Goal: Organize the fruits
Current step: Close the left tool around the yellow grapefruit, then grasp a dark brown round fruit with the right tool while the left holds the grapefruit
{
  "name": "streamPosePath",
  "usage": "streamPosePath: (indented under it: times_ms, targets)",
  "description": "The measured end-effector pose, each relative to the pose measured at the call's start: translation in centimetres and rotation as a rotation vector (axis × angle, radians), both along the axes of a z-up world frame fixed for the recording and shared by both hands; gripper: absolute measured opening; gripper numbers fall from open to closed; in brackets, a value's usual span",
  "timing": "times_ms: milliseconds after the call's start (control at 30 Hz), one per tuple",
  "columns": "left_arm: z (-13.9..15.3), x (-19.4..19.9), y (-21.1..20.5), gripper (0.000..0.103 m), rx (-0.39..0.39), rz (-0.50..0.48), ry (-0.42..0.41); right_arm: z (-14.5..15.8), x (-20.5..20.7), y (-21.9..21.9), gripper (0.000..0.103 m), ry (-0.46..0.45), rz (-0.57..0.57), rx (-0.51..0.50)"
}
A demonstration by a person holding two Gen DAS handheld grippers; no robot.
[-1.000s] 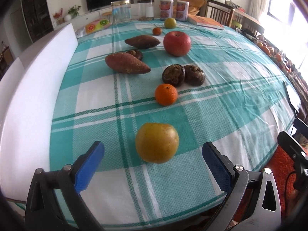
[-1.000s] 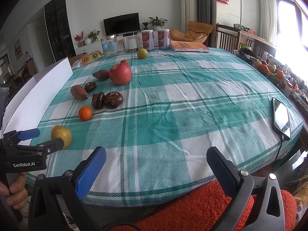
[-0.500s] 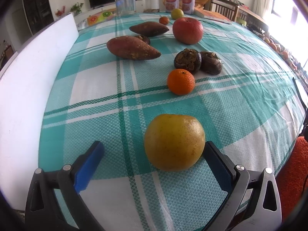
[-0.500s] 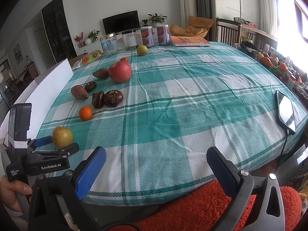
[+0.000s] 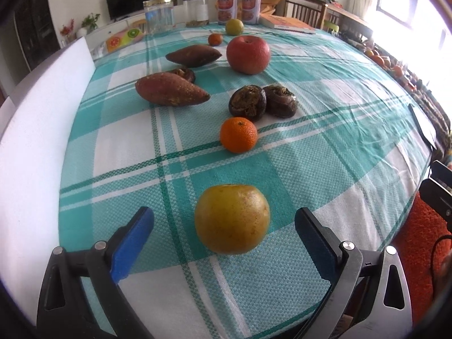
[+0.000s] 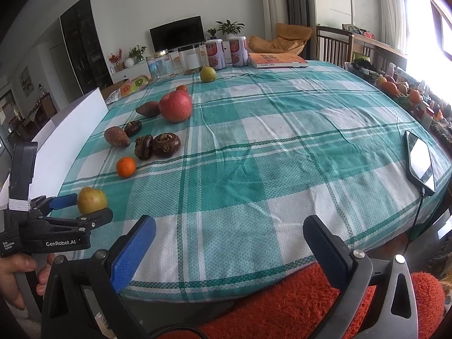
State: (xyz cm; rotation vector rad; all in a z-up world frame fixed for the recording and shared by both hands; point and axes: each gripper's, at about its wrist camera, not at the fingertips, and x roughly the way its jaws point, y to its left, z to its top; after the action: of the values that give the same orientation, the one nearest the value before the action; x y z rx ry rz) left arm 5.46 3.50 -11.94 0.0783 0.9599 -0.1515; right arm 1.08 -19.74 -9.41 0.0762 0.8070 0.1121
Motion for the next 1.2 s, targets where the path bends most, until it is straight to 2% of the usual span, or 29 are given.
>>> streamPosePath:
  times_ms: [33, 67, 233, 400, 567, 667, 867, 1033, 1100, 1167, 1200]
  targets:
    - [0.2, 0.0, -0.1, 0.090, 0.005, -0.007, -0.011, 0.0, 0.0, 0.0, 0.103, 0.001, -0.001, 0.002]
    - [0.3, 0.0, -0.1, 0.074, 0.010, -0.011, -0.013, 0.0, 0.0, 0.0, 0.103, 0.002, -0.001, 0.004]
    - [-0.3, 0.6, 0.5, 0.051, -0.044, -0.021, 0.023, -0.2, 0.8, -0.1, 0.103, 0.040, 0.015, 0.025]
    - [-0.2, 0.9, 1.3, 0.051, -0.069, -0.006, 0.022, -0.4, 5.2, 0.2, 0.103, 0.168, 0.140, 0.097]
    - [0.1, 1.0, 2.8, 0.051, -0.096, 0.035, 0.016, -1.2, 12.4, 3.0, 0.102, 0.228, 0.287, -0.005]
    - [0.3, 1.0, 3.9, 0.051, -0.107, 0.058, 0.012, -1.8, 15.3, 4.8, 0.082, 0.230, 0.396, 0.001]
    - [0.1, 0.9, 5.4, 0.051, -0.124, 0.087, 0.013, -2.9, 18.1, 9.0, 0.075, 0.234, 0.542, -0.048]
    - [-0.3, 1.0, 5.5, 0.051, -0.136, 0.088, 0.024, -3.9, 19.3, 11.1, 0.071, 0.232, 0.574, -0.108]
    - [-0.4, 1.0, 5.5, 0.051, -0.138, 0.088, 0.026, -4.3, 19.9, 11.3, 0.063, 0.237, 0.571, -0.112]
    - [-0.3, 1.0, 5.5, 0.051, -0.142, 0.086, 0.026, -4.4, 20.1, 11.4, 0.059, 0.237, 0.577, -0.107]
    - [-0.3, 1.0, 5.5, 0.051, -0.144, 0.085, 0.026, -4.3, 20.0, 11.4, 0.047, 0.231, 0.580, -0.099]
